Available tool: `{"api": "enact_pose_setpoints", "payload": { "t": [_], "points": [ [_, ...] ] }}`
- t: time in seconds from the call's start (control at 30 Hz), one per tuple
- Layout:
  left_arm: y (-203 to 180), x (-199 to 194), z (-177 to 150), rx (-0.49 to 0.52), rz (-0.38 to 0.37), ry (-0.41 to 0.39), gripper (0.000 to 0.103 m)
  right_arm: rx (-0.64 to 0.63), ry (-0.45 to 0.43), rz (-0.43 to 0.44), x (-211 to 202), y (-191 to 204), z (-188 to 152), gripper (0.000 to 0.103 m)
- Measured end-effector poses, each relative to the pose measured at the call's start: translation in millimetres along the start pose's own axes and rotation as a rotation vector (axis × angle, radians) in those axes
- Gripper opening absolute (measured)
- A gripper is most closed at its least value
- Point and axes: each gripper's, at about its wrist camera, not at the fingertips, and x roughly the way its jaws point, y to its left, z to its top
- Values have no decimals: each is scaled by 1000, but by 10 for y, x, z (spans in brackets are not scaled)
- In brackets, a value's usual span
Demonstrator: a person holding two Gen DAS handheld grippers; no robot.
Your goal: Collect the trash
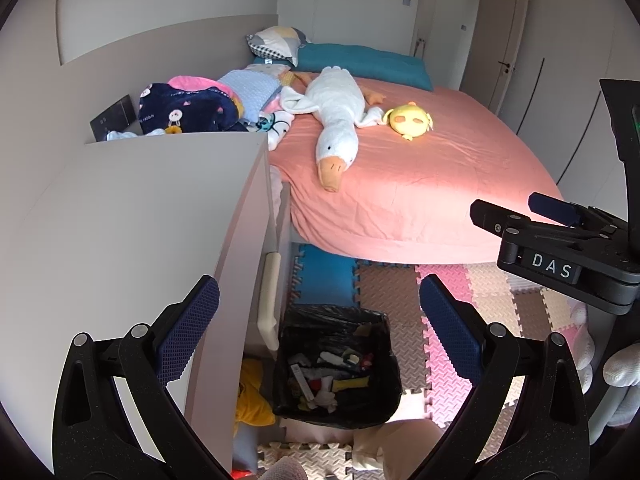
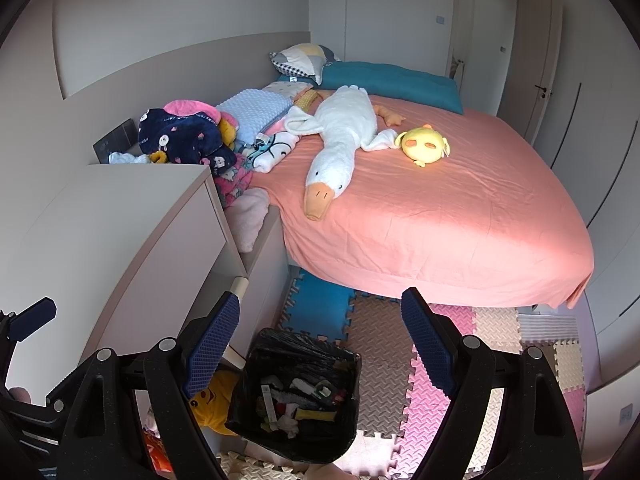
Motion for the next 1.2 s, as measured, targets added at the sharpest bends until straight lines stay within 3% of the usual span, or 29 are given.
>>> {"api": "enact_pose_setpoints", "payload": {
  "t": [0.37,1.2],
  "points": [
    [57,-18,27,-64,-13,-1,97,1,-1,1,-2,-14,-2,83],
    [-17,37,17,-41,-44,18,97,3,3,-1,-19,-83,-16,83]
  ]
}}
